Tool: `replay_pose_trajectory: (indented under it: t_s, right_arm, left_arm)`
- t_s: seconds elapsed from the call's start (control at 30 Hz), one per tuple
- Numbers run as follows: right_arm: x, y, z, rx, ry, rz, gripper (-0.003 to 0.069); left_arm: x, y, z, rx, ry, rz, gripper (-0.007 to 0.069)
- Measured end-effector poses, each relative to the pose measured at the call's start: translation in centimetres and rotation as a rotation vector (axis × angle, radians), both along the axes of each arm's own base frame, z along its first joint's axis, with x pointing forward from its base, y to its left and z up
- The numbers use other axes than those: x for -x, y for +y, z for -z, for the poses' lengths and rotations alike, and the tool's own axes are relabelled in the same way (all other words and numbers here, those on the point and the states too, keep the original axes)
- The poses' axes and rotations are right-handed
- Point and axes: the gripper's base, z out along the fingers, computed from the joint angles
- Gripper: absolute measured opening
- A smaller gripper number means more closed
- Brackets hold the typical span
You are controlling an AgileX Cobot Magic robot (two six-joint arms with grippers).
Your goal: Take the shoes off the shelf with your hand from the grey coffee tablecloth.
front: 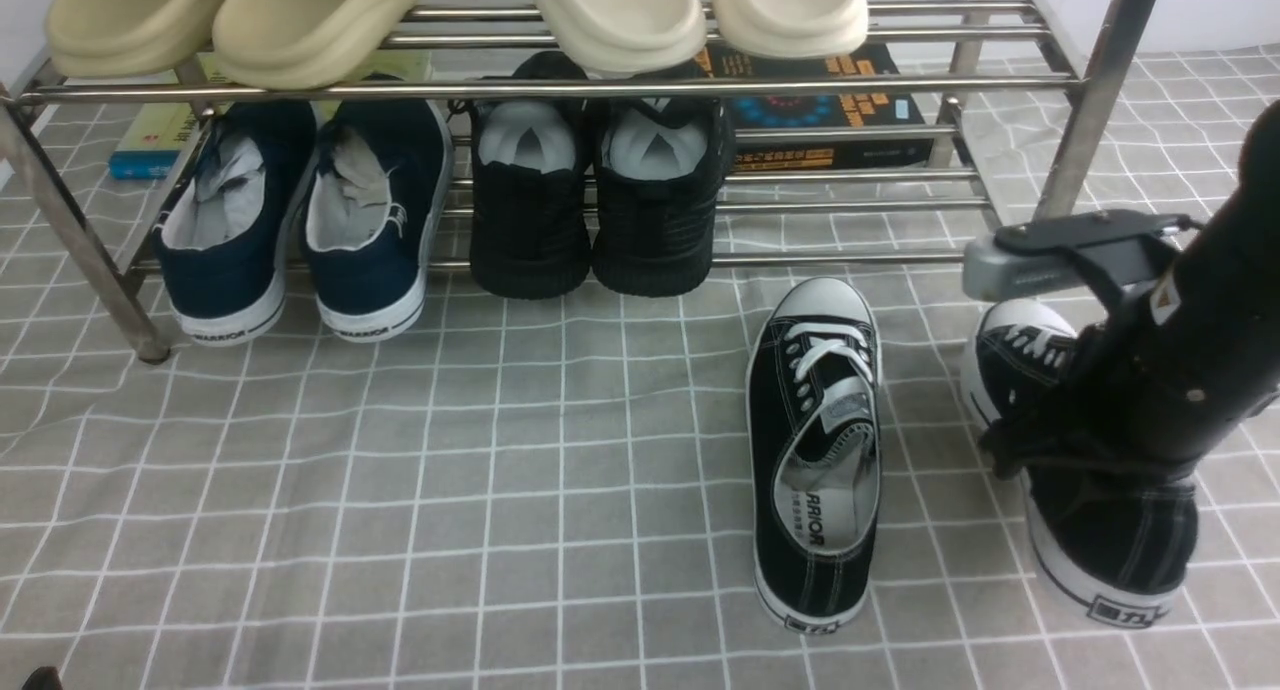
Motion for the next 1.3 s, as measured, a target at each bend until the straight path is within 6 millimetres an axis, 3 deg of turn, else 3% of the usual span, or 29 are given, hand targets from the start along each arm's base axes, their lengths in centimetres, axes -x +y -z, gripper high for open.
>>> replay_pose_trajectory:
  t_s: [0.23,0.5,0.87,1.3]
  right_arm:
    - [-0.5,0.6,0.8,-0.040,0.016,0.020,0.0017]
    - [-0.5,1.4,0.2,-0.118,0.049,-0.011,0.0020]
    - [-1.4,1.5,-0.4,-0.112,-0.040,-0.050,0.0020]
    - [-3.9,1.9,3.1,-0.039,-0.057,-0.061,0.0036]
  left_arm:
    - [0.0,0.0,0.0,0.000,0.000,0.000,0.0240]
    - [0.0,0.0,0.0,0.000,0.000,0.000,0.0240]
    - [0.0,0.0,0.0,0.000,0.000,0.000,0.0240]
    - [0.0,0.0,0.0,0.000,0.000,0.000,0.0240]
